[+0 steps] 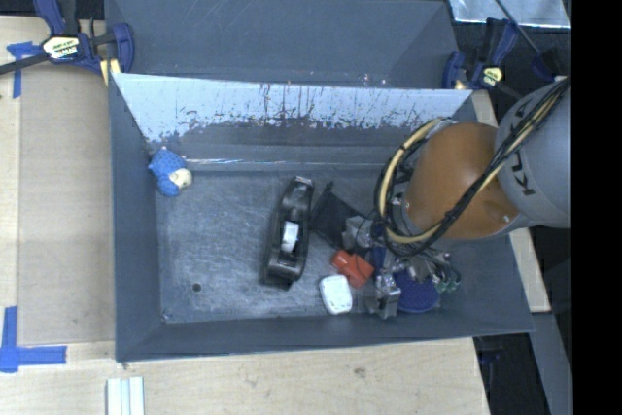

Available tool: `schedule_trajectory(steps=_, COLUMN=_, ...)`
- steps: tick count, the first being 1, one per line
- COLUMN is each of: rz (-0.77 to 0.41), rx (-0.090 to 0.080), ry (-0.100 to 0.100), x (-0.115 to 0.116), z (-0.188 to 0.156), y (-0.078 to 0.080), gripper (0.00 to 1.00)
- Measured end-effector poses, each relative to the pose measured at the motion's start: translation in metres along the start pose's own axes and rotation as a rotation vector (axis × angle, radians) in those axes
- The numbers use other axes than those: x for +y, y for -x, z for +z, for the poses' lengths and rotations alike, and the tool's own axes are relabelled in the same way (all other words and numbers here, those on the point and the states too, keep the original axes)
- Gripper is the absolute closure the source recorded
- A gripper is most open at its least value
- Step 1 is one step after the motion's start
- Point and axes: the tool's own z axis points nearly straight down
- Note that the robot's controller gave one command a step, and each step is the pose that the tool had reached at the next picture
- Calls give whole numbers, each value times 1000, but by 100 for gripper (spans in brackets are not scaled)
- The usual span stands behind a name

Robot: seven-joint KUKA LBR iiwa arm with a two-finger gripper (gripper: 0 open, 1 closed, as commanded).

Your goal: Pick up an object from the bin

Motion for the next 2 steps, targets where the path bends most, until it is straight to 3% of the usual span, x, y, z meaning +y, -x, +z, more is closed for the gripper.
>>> schedule_trajectory(steps=1, rz=1, rx=-8, ry=-1, x=-1, z=-2, y=3, gripper=100)
schedule_trajectory(steps=2, rz=-19, rx=-12, ry=-4, x=-3, z=-160, y=18, gripper=100)
